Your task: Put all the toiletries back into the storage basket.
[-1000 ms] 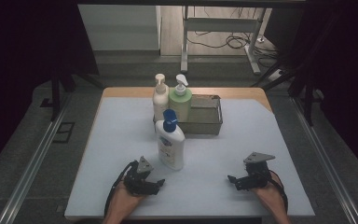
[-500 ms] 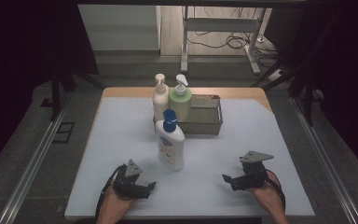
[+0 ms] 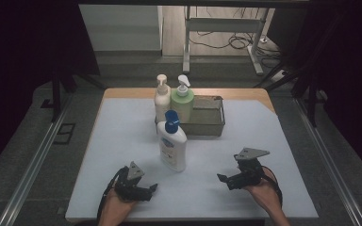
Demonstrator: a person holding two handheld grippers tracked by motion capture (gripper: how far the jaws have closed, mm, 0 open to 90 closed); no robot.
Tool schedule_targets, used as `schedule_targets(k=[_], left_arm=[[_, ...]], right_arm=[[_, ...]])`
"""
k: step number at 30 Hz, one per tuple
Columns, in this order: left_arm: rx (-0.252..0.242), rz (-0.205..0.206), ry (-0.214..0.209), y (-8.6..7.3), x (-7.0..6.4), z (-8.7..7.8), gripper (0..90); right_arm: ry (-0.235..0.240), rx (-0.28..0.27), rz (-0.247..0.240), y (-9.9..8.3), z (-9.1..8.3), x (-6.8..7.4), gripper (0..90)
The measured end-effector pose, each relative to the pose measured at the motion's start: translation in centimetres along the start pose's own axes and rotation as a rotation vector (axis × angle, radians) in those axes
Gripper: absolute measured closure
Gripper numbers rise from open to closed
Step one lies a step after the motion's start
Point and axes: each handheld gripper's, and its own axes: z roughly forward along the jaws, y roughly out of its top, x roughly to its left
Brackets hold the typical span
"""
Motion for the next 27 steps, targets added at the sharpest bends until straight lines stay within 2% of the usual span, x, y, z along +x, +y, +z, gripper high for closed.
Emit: schedule_targets(k=[8,27], left_arm=[[-0.003,-0.003,0.001,0.0,0.0,0.0,12.2],[-0.005,-0.002,0.003,0.0,0.0,0.0,12.2]], right_arm=[[0.024,-0.034,-0.035,2.2,0.5,1.2,0.0],[0.079,-0.057,-0.091,6.1,2.3,3.8,0.0]])
